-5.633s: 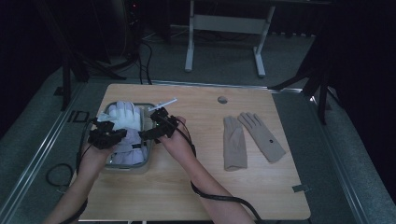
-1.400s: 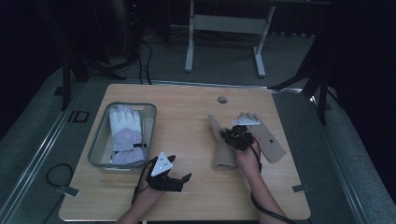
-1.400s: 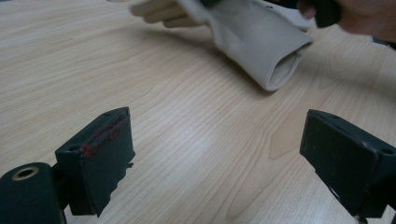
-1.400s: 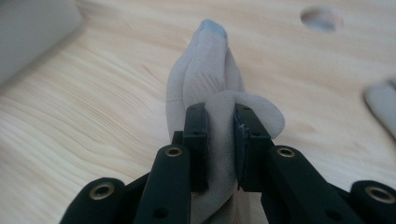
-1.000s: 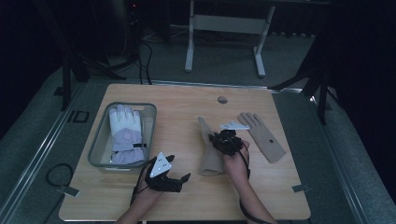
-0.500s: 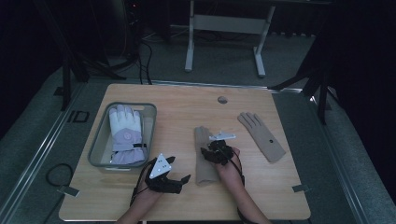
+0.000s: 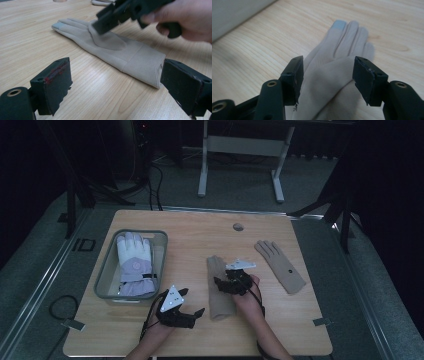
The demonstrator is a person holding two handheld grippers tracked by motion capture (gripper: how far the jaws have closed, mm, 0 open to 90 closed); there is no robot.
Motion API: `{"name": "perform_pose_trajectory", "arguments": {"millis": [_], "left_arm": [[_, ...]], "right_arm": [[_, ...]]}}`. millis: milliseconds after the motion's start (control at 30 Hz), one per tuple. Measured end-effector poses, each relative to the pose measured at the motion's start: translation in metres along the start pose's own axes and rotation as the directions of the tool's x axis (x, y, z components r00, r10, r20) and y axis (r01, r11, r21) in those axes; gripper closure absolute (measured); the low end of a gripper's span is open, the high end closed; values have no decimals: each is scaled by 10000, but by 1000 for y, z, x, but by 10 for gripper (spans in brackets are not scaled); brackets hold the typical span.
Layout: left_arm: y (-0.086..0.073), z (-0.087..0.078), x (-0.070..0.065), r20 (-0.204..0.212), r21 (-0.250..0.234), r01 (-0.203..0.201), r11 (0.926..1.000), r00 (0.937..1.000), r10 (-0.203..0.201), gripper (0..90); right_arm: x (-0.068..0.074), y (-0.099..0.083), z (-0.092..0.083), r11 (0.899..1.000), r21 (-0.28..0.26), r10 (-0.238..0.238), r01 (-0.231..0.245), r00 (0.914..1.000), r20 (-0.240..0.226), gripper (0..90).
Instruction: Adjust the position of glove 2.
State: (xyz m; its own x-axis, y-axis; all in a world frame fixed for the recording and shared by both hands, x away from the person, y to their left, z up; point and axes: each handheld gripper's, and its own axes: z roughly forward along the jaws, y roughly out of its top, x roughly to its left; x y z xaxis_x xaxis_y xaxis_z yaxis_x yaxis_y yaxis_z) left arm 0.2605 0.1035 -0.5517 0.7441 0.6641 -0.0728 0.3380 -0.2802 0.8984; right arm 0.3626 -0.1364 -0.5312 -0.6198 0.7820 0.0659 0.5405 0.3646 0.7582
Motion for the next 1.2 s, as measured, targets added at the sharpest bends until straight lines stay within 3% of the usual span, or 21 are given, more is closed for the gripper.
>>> {"name": "perform_pose_trajectory", "arguments": {"millis": [300,467,667,733,767,933,1200], "left_arm": [[-1,0,0,98,-17,27,10000,9999,-27,100],[-1,1,0,204,-66,34,10000,9998,-33,100],[-1,1,0,230,-45,27,10000,9997,-26,100],[-1,2,0,247,-75,50,10000,9997,-48,100],[-1,1,0,247,-72,39,10000,9997,-37,100],[-1,1,0,274,-124,41,9999,9996,-38,100],[-1,0,-1,333,-162,34,9999,9994,-28,100]], "right_arm": [[-33,8,-28,9992,-216,-333,337,9993,185,444],[-67,4,-48,9980,-256,-570,585,9969,542,456],[-109,-4,-65,9996,-179,-186,202,9960,877,478],[-116,-5,-67,9998,-174,-110,127,9954,955,479],[-130,-7,-71,9999,-96,69,-58,9933,1153,483],[-163,-12,-77,9997,20,247,-254,9862,1637,501],[-199,-18,-73,9986,437,195,-281,9825,1854,528]]}}
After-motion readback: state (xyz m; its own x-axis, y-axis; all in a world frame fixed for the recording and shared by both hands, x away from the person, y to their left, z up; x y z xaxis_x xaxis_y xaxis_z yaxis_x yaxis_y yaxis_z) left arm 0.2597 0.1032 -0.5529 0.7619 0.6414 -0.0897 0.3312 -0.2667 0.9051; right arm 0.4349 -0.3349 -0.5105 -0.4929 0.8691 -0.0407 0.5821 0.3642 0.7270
